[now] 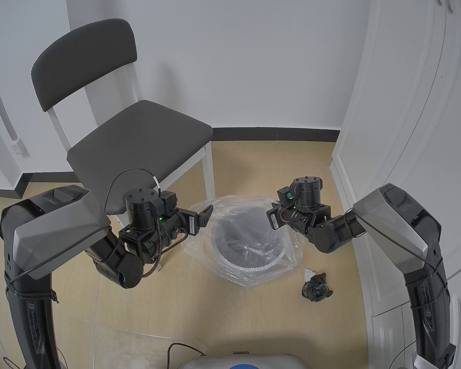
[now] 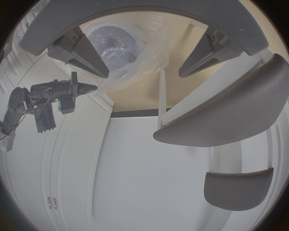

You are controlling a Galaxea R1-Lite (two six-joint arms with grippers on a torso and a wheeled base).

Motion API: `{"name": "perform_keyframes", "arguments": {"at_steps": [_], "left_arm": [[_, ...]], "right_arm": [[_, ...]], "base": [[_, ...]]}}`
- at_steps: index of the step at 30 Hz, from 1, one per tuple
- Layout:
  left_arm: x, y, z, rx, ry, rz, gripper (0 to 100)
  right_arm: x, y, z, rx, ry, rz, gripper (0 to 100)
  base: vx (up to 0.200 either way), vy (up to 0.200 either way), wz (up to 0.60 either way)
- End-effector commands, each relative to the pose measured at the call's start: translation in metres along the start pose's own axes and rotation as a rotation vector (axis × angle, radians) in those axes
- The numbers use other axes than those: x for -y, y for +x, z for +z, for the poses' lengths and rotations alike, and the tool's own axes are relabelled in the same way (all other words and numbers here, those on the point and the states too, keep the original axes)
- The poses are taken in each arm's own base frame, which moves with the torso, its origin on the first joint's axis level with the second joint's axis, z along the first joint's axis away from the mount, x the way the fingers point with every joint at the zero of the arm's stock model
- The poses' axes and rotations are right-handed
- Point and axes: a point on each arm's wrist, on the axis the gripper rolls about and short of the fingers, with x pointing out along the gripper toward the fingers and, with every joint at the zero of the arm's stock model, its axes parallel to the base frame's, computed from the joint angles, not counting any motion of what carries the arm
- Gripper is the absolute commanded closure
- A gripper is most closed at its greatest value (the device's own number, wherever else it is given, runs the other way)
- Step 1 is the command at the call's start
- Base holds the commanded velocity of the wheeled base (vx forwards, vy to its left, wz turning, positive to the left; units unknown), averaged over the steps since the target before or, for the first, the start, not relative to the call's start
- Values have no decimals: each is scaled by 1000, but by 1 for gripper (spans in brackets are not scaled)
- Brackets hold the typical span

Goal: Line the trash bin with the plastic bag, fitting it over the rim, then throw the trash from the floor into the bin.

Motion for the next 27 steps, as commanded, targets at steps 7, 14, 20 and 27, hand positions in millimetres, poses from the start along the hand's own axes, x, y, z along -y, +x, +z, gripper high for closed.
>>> {"name": "perform_keyframes", "arguments": {"at_steps": [7,14,20,27], "left_arm": [[0,1,0,2,0,0,0],[0,1,1,6,-2,2,0],[-1,2,1,8,-2,3,0],[-3,3,2,13,-3,9,0]], "right_arm": [[5,14,1,34,37,-29,100],[6,26,3,64,47,-81,100],[5,40,4,106,58,-118,100],[11,56,-2,129,69,-183,100]], "base": [[0,0,0],[0,0,0],[0,0,0],[0,0,0]]}}
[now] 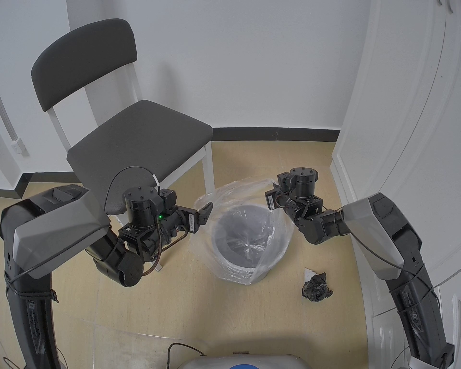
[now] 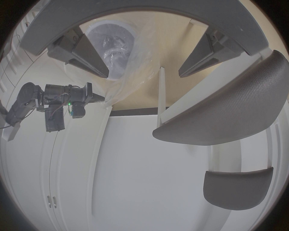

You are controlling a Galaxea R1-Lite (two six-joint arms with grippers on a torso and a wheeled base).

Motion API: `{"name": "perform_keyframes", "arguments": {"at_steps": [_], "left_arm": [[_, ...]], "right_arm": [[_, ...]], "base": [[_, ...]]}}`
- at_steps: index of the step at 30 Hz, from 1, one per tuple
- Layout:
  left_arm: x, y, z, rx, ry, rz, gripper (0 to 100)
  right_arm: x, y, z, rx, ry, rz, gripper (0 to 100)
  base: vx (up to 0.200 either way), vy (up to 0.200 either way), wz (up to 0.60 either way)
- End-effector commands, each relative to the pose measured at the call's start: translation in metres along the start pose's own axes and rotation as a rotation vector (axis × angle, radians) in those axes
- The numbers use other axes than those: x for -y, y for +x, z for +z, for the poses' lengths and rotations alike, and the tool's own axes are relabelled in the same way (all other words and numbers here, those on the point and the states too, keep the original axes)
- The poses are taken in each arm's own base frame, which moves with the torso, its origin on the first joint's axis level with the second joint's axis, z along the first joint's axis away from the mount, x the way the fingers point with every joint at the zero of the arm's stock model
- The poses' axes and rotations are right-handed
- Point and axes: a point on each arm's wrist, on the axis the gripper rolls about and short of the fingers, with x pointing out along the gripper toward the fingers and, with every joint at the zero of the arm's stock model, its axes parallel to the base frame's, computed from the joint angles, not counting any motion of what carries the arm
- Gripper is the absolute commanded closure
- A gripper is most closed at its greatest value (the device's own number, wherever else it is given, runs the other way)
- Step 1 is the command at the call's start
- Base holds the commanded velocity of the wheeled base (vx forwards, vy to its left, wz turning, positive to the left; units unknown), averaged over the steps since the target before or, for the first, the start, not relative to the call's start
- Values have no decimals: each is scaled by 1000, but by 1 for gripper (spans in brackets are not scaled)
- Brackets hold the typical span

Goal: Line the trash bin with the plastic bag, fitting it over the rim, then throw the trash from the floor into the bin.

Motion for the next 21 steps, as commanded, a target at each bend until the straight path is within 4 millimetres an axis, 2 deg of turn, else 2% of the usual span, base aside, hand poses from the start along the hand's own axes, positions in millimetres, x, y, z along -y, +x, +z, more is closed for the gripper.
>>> {"name": "perform_keyframes", "arguments": {"at_steps": [1,10,21], "left_arm": [[-1,1,-1,-1,-1,3,0],[0,2,-2,-1,0,1,0],[1,2,-4,-5,2,-1,0]], "right_arm": [[0,13,-21,-13,-2,-24,100],[10,22,-43,-47,-5,-67,100],[26,24,-41,-47,0,-93,100]], "base": [[0,0,0],[0,0,0],[0,0,0]]}}
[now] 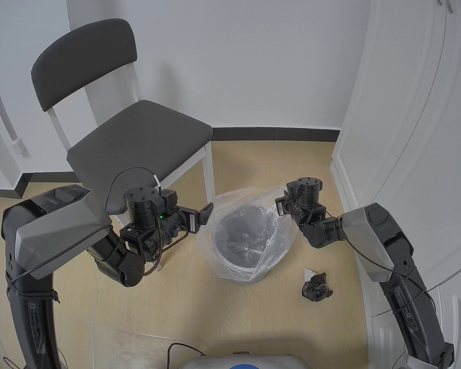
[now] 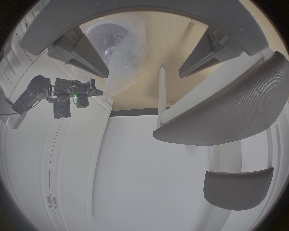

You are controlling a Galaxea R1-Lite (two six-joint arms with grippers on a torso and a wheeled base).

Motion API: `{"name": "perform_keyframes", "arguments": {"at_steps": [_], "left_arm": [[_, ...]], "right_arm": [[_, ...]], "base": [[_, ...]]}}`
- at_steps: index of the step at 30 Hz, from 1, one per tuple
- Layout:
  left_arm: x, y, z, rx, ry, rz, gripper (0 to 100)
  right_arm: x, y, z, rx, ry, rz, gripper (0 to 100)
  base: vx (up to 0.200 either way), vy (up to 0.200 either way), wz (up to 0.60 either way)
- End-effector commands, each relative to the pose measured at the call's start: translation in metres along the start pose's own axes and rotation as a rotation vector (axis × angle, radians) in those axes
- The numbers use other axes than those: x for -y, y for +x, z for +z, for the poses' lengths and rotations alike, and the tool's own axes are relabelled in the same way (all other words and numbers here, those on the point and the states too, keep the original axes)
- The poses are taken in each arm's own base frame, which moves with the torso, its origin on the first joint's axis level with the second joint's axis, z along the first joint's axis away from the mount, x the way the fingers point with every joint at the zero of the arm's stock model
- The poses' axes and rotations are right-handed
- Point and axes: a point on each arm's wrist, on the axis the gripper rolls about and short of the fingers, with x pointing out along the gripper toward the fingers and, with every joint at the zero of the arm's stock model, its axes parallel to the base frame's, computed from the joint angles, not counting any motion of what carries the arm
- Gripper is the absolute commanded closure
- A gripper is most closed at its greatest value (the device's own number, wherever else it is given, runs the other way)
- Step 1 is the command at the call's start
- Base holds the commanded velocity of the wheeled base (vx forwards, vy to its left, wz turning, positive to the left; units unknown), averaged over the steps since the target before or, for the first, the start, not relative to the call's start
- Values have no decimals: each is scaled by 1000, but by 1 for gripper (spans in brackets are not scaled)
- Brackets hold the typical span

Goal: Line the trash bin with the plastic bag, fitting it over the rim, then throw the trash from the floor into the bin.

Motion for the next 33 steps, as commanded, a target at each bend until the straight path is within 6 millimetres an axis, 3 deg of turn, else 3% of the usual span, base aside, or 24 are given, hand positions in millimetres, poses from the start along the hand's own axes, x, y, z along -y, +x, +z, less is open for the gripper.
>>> {"name": "perform_keyframes", "arguments": {"at_steps": [1,8,9,18,23,33], "left_arm": [[1,0,-2,-5,0,-1,0],[1,1,-3,-8,0,-1,0],[1,1,-4,-10,0,-1,0],[1,1,-5,-11,0,-2,0],[1,2,-7,-16,0,-2,0],[2,1,-8,-22,2,-7,0]], "right_arm": [[6,1,1,2,2,-9,100],[16,3,2,11,8,-17,100],[17,4,2,11,7,-20,0],[16,3,3,21,21,-10,0],[14,-1,19,50,45,-5,0],[17,-40,33,-64,5,43,0]], "base": [[0,0,0],[0,0,0],[0,0,0],[0,0,0],[0,0,0],[0,0,0]]}}
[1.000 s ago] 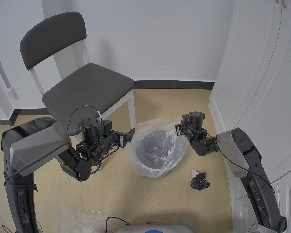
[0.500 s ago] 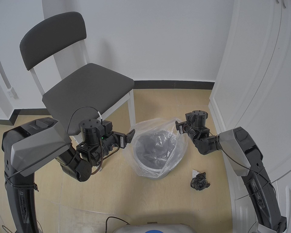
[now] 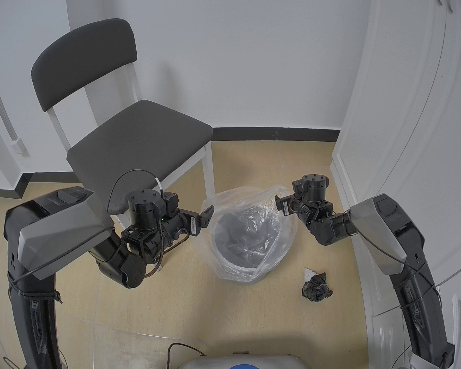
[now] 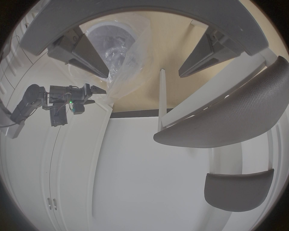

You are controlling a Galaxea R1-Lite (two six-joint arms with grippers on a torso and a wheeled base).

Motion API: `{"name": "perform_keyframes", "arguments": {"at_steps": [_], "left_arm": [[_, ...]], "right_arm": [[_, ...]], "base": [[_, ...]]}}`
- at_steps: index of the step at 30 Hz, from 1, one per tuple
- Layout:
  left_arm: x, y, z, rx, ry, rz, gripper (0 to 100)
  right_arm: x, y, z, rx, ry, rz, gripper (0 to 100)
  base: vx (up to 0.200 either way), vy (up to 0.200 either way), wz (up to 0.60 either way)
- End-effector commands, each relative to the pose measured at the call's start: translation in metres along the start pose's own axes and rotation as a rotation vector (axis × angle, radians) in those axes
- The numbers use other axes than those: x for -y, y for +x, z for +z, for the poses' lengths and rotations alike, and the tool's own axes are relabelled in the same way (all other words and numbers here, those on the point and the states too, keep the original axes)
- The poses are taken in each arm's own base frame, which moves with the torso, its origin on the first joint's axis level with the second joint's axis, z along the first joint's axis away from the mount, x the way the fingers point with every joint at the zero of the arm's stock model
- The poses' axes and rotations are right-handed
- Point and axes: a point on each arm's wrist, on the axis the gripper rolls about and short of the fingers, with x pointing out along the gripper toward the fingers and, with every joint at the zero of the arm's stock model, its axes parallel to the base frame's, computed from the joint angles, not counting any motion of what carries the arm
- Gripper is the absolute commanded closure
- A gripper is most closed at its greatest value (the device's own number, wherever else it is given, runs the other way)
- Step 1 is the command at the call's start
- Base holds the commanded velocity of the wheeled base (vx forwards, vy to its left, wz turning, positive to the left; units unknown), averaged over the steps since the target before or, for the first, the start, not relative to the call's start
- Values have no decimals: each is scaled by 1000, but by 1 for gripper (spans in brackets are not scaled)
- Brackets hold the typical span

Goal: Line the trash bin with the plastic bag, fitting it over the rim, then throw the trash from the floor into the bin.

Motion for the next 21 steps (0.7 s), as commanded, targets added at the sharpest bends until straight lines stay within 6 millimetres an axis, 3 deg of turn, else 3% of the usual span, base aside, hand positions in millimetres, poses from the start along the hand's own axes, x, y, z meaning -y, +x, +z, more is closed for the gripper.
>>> {"name": "perform_keyframes", "arguments": {"at_steps": [1,14,18,21], "left_arm": [[1,0,-3,-8,0,-3,0],[2,8,-18,-48,1,-7,0],[2,9,-21,-54,1,-7,0],[2,17,-28,-60,0,-2,0]], "right_arm": [[3,-28,26,-23,-12,25,0],[-11,-80,46,-89,-54,91,0],[-24,-97,42,-119,-82,132,0],[-36,-110,29,-167,-122,167,0]], "base": [[0,0,0],[0,0,0],[0,0,0],[0,0,0]]}}
